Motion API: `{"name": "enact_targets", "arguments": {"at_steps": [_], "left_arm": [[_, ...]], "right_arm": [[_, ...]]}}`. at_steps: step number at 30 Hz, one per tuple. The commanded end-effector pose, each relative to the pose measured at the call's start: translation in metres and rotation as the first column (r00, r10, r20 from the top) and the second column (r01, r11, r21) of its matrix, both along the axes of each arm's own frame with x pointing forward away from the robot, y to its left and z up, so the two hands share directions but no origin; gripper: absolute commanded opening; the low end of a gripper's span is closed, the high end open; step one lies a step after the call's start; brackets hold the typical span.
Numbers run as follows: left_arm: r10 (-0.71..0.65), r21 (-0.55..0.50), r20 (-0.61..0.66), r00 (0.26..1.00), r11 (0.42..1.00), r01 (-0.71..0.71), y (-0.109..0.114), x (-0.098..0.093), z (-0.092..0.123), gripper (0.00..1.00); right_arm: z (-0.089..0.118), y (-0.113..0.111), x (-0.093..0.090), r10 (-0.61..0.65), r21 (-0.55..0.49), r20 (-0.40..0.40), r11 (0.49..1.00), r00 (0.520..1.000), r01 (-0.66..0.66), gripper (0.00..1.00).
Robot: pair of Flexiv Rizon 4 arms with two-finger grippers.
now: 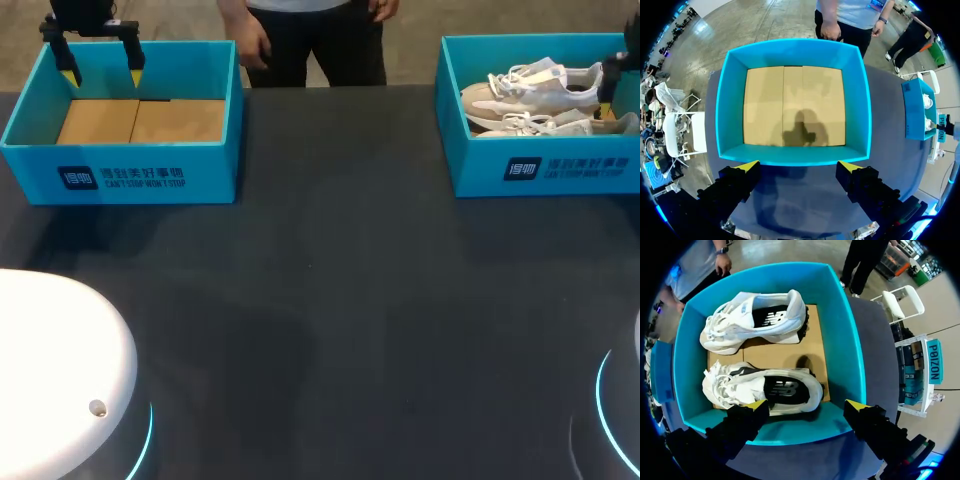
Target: Take the shoe out of the shoebox, open the shoe tongue, remove and reinsert the insole, then place the shoe into the shoebox
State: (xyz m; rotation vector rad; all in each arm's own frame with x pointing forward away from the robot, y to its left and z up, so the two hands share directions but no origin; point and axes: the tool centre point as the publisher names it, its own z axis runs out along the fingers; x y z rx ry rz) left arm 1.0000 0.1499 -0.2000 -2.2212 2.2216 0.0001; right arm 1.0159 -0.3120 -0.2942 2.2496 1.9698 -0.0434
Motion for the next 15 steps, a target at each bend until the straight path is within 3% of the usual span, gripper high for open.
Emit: {"name": "enact_targets", "arguments": {"at_steps": [1,15], "left_arm": [[0.0,0.0,0.0,1.0,1.0,0.0,0.0,0.0,0.0,1.0],[0.0,0.0,0.0,1.0,1.0,0.0,0.0,0.0,0.0,1.0]], "right_arm": [[-0.015,-0.004,0.005,0.005,0.003,-0.011,1.0,1.0,-0.005,1.0],[-0.046,-0.013,0.019,0.002,0.022,-0.044,1.0,0.999,-0.001,1.0]]}}
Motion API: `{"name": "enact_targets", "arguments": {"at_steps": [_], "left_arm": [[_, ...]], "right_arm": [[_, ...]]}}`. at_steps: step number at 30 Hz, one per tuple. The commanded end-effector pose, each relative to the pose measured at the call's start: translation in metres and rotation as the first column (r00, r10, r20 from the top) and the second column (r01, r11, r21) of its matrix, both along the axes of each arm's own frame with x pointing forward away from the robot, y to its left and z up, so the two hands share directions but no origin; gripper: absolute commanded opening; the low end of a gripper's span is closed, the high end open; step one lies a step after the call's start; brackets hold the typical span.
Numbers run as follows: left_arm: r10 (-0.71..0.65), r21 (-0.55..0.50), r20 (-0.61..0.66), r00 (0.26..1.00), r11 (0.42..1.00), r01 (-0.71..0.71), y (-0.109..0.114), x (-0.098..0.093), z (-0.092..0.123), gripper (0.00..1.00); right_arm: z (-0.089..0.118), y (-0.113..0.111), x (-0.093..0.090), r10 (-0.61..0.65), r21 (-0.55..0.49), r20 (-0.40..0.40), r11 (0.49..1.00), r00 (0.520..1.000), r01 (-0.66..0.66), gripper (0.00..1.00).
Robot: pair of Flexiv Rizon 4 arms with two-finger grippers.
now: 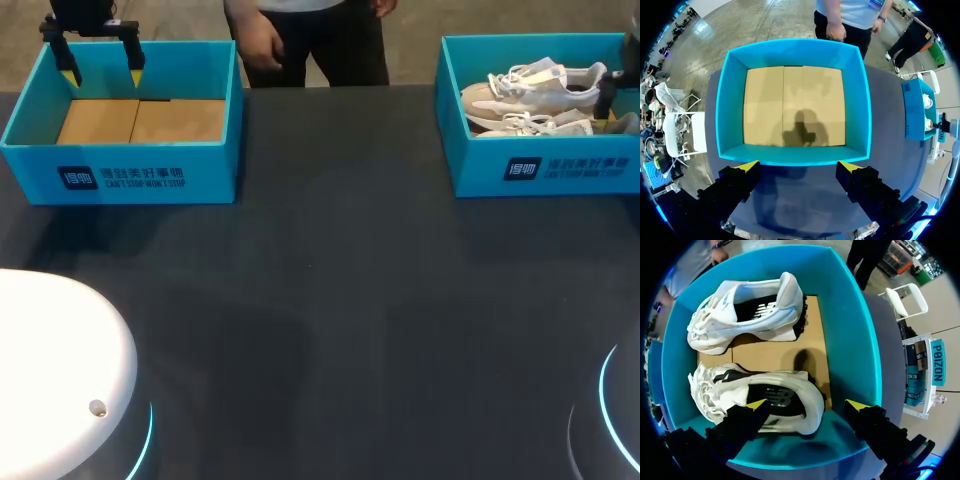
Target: Take the shoe out of the shoebox, open the shoe tongue, remove and reinsert the insole, then place the shoe into the shoebox
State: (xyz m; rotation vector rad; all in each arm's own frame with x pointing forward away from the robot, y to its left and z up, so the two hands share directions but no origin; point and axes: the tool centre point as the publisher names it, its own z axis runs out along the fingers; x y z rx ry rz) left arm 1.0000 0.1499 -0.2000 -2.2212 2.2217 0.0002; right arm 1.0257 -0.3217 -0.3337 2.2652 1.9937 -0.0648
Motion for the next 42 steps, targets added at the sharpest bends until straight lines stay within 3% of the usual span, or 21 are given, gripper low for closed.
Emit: {"name": "enact_targets", "arguments": {"at_steps": [1,15,16,18,19,20,23,25,26,35,42], "left_arm": [[0.0,0.0,0.0,1.0,1.0,0.0,0.0,0.0,0.0,1.0],[0.0,0.0,0.0,1.0,1.0,0.0,0.0,0.0,0.0,1.0],[0.0,0.0,0.0,1.0,1.0,0.0,0.0,0.0,0.0,1.0],[0.0,0.0,0.0,1.0,1.0,0.0,0.0,0.0,0.0,1.0],[0.0,0.0,0.0,1.0,1.0,0.0,0.0,0.0,0.0,1.0],[0.0,0.0,0.0,1.0,1.0,0.0,0.0,0.0,0.0,1.0],[0.0,0.0,0.0,1.0,1.0,0.0,0.0,0.0,0.0,1.0],[0.0,0.0,0.0,1.0,1.0,0.0,0.0,0.0,0.0,1.0],[0.0,0.0,0.0,1.0,1.0,0.0,0.0,0.0,0.0,1.0],[0.0,0.0,0.0,1.0,1.0,0.0,0.0,0.0,0.0,1.0],[0.0,0.0,0.0,1.0,1.0,0.0,0.0,0.0,0.0,1.0]], "right_arm": [[-0.008,-0.004,0.009,-0.002,0.01,-0.016,1.0,1.0,0.002,1.0],[-0.023,0.0,0.004,-0.011,0.019,-0.028,1.0,1.0,0.012,1.0],[-0.023,0.001,0.005,-0.006,0.013,-0.029,1.0,1.0,0.007,0.9],[-0.025,0.003,0.005,-0.008,0.006,-0.032,1.0,0.999,0.008,0.82],[-0.027,0.003,0.006,-0.012,0.006,-0.035,1.0,0.999,0.013,0.72],[-0.028,0.002,0.006,-0.019,0.005,-0.037,1.0,0.999,0.019,0.56],[-0.031,0.001,0.005,-0.029,-0.006,-0.044,1.0,0.999,0.028,0.35],[-0.032,0.0,0.003,-0.033,-0.02,-0.052,0.999,0.998,0.032,0.05],[-0.034,-0.001,0.002,-0.036,-0.028,-0.057,0.999,0.998,0.035,0.0],[-0.035,-0.009,-0.003,-0.062,-0.049,-0.069,0.997,0.996,0.059,0.0],[-0.024,-0.011,-0.006,-0.085,-0.057,-0.081,0.995,0.993,0.08,0.0]]}}
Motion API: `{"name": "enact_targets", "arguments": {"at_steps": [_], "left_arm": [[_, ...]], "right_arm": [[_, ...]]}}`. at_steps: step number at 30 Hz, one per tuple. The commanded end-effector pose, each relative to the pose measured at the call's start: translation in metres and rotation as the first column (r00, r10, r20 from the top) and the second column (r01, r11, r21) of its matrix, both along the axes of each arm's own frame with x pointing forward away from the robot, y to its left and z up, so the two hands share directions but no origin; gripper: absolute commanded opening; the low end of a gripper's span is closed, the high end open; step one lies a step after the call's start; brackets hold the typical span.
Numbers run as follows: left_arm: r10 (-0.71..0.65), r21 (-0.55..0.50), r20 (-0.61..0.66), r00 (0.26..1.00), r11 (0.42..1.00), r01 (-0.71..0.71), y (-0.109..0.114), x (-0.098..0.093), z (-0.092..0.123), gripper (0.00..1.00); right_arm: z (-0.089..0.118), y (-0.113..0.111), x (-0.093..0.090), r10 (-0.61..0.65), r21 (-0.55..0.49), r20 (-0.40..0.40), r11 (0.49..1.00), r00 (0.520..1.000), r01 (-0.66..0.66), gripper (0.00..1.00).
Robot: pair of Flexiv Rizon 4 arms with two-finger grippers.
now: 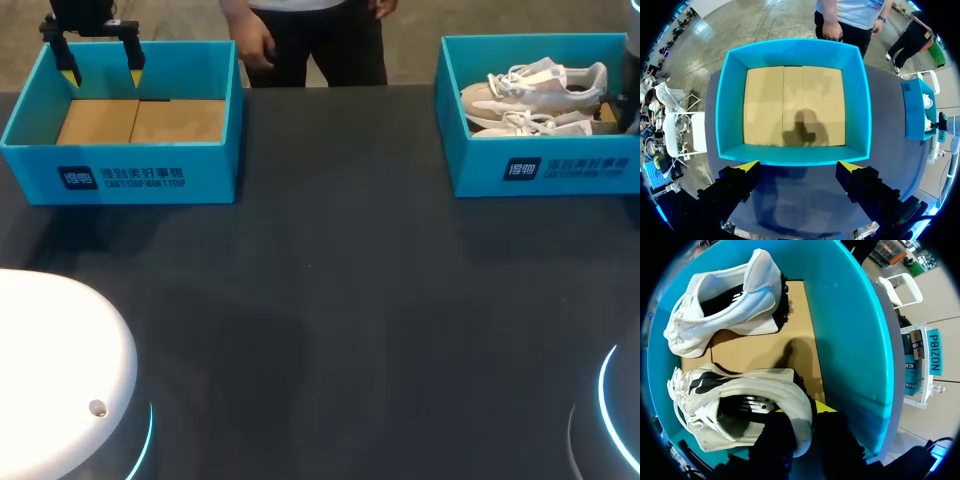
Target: Take the shoe out of the shoebox, open the shoe tongue, remove and reinsert the insole, then place the shoe into the shoebox
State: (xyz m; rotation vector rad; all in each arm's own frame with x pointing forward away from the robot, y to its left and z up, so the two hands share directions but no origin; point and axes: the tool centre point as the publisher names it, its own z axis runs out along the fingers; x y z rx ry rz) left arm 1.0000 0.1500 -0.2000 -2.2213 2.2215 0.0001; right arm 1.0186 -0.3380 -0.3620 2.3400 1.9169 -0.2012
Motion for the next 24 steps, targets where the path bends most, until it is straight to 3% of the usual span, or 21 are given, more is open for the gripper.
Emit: {"name": "enact_targets", "arguments": {"at_steps": [1,9,24], "left_arm": [[0.0,0.0,0.0,1.0,1.0,0.0,0.0,0.0,0.0,1.0],[0.0,0.0,0.0,1.0,1.0,0.0,0.0,0.0,0.0,1.0],[0.0,0.0,0.0,1.0,1.0,0.0,0.0,0.0,0.0,1.0]], "right_arm": [[0.008,0.005,0.0,-0.004,0.007,-0.016,1.0,1.0,0.004,0.0],[0.043,0.004,-0.004,-0.027,-0.021,-0.028,0.999,0.999,0.026,0.0],[0.13,0.016,-0.006,0.001,-0.058,0.018,0.998,1.0,0.0,0.0]]}}
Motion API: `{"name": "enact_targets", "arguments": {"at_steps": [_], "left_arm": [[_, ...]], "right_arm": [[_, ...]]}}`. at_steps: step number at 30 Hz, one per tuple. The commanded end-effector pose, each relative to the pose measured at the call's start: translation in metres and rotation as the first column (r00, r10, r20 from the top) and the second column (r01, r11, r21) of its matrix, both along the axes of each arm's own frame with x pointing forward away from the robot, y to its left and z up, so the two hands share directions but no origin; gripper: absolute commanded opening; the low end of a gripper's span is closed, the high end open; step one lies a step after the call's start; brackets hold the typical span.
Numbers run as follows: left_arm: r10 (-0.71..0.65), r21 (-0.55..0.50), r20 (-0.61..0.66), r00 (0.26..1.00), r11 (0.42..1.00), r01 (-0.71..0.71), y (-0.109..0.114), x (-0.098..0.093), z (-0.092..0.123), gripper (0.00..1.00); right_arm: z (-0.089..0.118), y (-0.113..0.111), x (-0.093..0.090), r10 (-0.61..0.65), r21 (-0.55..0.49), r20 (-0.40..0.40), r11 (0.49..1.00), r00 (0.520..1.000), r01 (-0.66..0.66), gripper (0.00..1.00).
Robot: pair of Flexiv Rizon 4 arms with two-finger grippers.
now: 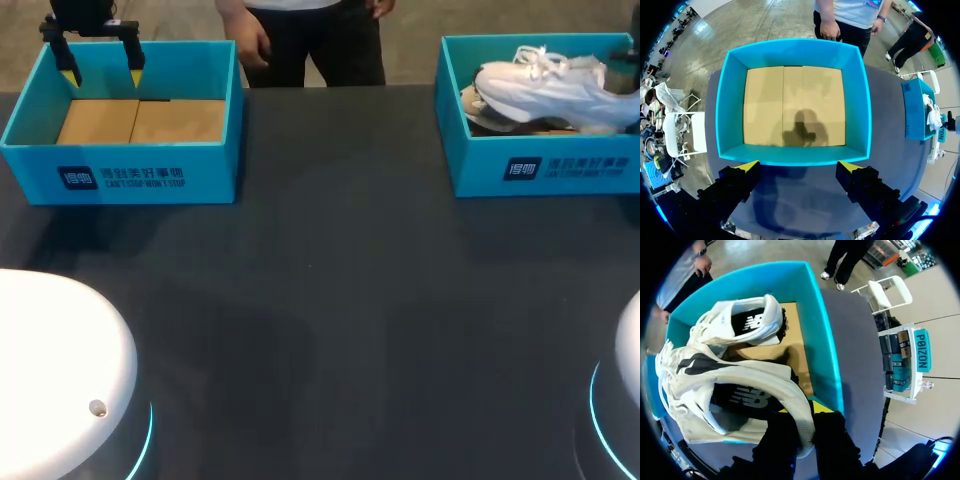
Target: Take the shoe out of the shoebox, open the shoe tongue, remove and reinsert the insole, then place the shoe into the shoebox
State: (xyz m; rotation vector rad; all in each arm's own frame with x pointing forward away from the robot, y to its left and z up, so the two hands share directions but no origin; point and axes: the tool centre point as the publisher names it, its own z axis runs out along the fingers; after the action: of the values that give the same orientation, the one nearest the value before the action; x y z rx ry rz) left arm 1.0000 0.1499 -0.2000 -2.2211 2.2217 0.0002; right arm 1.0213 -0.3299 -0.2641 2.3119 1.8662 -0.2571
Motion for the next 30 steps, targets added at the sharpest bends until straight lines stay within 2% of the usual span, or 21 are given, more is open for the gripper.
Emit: {"name": "enact_targets", "arguments": {"at_steps": [1,4,11,15,19,22,30], "left_arm": [[0.0,0.0,0.0,1.0,1.0,0.0,0.0,0.0,0.0,1.0],[0.0,0.0,0.0,1.0,1.0,0.0,0.0,0.0,0.0,1.0],[0.0,0.0,0.0,1.0,1.0,0.0,0.0,0.0,0.0,1.0],[0.0,0.0,0.0,1.0,1.0,0.0,0.0,0.0,0.0,1.0],[0.0,0.0,0.0,1.0,1.0,0.0,0.0,0.0,0.0,1.0],[0.0,0.0,0.0,1.0,1.0,0.0,0.0,0.0,0.0,1.0],[0.0,0.0,0.0,1.0,1.0,0.0,0.0,0.0,0.0,1.0]], "right_arm": [[0.039,0.01,-0.008,0.03,0.011,0.024,0.999,0.999,-0.03,0.0],[0.058,0.017,-0.01,0.048,0.034,0.033,0.998,0.998,-0.049,0.0],[0.097,0.027,-0.011,0.075,-0.028,0.036,0.997,0.997,-0.074,0.0],[0.113,0.036,-0.012,0.1,-0.05,0.026,0.994,0.995,-0.099,0.0],[0.117,0.045,-0.013,0.109,-0.062,0.02,0.992,0.994,-0.108,0.0],[0.116,0.051,-0.012,0.072,-0.074,-0.008,0.995,0.997,-0.072,0.0],[0.116,0.051,-0.012,0.072,-0.074,-0.008,0.995,0.997,-0.072,0.0]]}}
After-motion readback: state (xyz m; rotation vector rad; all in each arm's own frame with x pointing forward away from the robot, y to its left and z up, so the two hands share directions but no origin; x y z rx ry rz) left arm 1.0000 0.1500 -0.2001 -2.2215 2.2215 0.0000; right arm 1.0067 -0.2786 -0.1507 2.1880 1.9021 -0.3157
